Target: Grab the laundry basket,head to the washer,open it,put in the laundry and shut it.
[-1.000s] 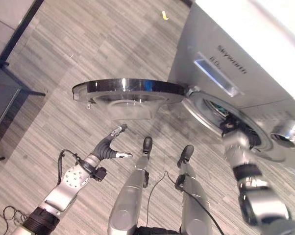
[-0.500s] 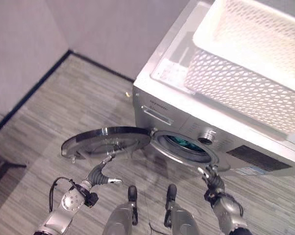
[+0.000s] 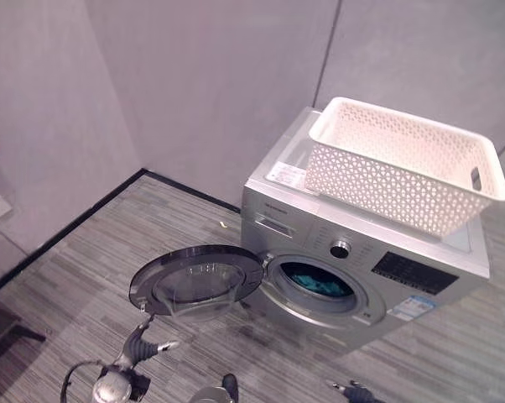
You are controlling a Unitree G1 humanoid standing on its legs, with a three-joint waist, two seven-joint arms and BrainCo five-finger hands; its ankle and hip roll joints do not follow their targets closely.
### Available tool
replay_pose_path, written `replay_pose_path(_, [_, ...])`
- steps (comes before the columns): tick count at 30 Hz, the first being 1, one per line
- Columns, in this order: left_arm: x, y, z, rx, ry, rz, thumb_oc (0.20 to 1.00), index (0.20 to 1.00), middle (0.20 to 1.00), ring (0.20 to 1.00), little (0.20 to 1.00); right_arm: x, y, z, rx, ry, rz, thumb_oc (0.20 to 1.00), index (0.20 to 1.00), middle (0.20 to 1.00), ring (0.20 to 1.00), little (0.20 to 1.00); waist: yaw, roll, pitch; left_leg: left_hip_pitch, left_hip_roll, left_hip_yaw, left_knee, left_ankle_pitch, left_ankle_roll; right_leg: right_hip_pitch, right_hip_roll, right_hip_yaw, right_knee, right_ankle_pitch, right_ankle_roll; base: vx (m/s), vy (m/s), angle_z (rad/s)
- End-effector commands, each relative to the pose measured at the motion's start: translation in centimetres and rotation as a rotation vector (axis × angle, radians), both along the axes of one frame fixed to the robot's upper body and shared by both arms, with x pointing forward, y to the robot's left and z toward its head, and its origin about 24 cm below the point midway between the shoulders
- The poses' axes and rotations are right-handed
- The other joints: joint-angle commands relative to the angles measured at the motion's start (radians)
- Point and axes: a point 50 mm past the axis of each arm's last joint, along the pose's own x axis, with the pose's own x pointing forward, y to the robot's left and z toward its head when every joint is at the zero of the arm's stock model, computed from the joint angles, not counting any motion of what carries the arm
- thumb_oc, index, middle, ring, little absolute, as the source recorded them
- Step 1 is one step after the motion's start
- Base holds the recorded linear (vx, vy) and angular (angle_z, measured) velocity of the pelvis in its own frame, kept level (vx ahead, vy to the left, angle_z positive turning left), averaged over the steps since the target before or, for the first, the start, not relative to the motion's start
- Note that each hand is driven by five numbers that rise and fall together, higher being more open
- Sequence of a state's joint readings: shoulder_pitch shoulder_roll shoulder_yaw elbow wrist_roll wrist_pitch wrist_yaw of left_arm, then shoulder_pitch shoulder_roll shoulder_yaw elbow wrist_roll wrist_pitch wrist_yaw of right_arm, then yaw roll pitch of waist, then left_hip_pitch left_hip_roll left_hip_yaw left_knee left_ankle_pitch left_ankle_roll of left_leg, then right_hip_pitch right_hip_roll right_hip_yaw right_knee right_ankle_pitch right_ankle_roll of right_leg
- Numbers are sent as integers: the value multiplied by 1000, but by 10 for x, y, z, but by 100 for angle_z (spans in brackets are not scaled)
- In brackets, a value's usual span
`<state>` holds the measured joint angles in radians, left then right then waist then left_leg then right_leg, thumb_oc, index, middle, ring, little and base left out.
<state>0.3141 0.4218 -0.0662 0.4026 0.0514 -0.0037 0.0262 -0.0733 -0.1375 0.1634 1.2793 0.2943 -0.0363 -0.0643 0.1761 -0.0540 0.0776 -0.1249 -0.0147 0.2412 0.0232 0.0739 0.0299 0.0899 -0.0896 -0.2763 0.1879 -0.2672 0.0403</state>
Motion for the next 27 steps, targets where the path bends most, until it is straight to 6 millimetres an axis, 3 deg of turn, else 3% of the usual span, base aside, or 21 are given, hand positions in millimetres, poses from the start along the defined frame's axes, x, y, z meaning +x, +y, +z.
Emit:
replay_pose_path(1, [31,-12,18,-31,-149,-24,1000,1000,1000,1000,1000,-1,-8,1,-71,15,87,1000,1000,1000,1000,1000,30,23,-4,17,23,-75,-59,-21,-3,48,22,14,-142,94,45,-245,-136,-23])
replay_pose_path(5, [40,-14,17,-34,-167,3,1000,1000,1000,1000,1000,6,-14,4,-91,-20,80,1000,1000,1000,1000,1000,20,23,10,-36,51,-48,-20,16,-45,63,30,-35,-198,100,32,-178,-61,1])
replay_pose_path(6, [53,-11,24,-12,-211,33,1000,1000,1000,1000,1000,7,-19,6,-110,-28,84,1000,1000,1000,1000,1000,-3,23,25,-70,103,38,51,20,-73,62,27,-72,-215,100,19,-274,-30,50])
replay_pose_path(7, [54,-8,25,0,-225,59,1000,1000,1000,1000,1000,3,-21,5,-120,-16,90,1000,1000,1000,1000,1000,-9,22,26,-75,136,61,68,35,-84,64,25,-78,-219,96,12,-183,-3,64])
replay_pose_path(8, [54,-8,25,0,-225,60,1000,1000,1000,1000,1000,3,-21,5,-120,-16,91,1000,1000,1000,1000,1000,-9,22,26,-76,137,61,69,35,-85,64,25,-78,-219,96,12,-8,60,54])
replay_pose_path(9, [58,6,34,55,-271,116,1000,1000,1000,1000,1000,-9,-26,3,-139,27,107,1000,1000,1000,1000,1000,-10,18,26,-76,179,17,67,63,-101,71,12,-78,-225,96,10,48,80,34])
replay_pose_path(11, [66,24,51,140,-357,183,1000,1000,1000,1000,1000,-22,-30,0,-152,72,111,1000,1000,1000,1000,1000,-5,18,23,-71,195,-116,37,77,-117,84,1,-60,-234,99,15,96,118,-1])
replay_pose_path(12, [74,34,64,211,-416,193,1000,1000,1000,1000,1000,-30,-31,-1,-156,96,101,1000,1000,1000,1000,1000,-20,23,20,-60,206,-144,16,81,-125,91,-7,-65,-233,99,19,130,145,-30])
replay_pose_path(14, [88,49,80,302,-485,237,1000,1000,1000,1000,1000,-48,-33,-4,-155,133,91,1000,1000,1000,1000,1000,-61,34,-2,-19,229,-85,-18,77,-132,107,-12,-77,-237,101,27,171,180,-19])
replay_pose_path(17, [101,78,107,408,-542,301,1000,1000,1000,1000,1000,-61,-36,-5,-162,171,101,1000,1000,1000,1000,1000,-80,45,-39,29,194,-83,-58,53,-129,123,-35,-68,-241,109,37,201,182,14])
replay_pose_path(18, [102,78,108,408,-542,301,1000,1000,1000,1000,1000,-60,-36,-5,-162,171,101,1000,1000,1000,1000,1000,-80,44,-38,29,194,-82,-59,53,-129,123,-35,-68,-241,109,38,155,187,-11])
replay_pose_path(19, [111,97,127,508,-552,307,1000,1000,1000,1000,1000,-61,-35,-5,-152,167,111,1000,1000,1000,1000,1000,-96,47,-49,46,185,-57,-66,44,-127,117,-51,-61,-238,123,50,110,171,-29])
replay_pose_path(23, [131,129,168,615,-551,311,1000,1000,1000,1000,1000,-43,-29,-3,-154,117,224,1000,1000,1000,1000,1000,-112,44,-45,69,161,-22,-97,26,-110,88,-75,-31,-240,152,83,61,168,-43])
replay_pose_path(26, [155,138,201,589,-591,340,1000,1000,1000,1000,1000,-20,-23,2,-152,36,279,1000,1000,1000,1000,1000,-135,43,-16,41,156,-9,-91,23,-102,43,-87,-18,-243,179,95,-70,101,-22])
replay_pose_path(27, [157,137,202,589,-593,338,1000,1000,1000,1000,1000,-20,-23,2,-151,35,276,1000,1000,1000,1000,1000,-133,41,-16,40,156,-9,-91,23,-102,42,-87,-18,-243,179,95,-170,83,-18])
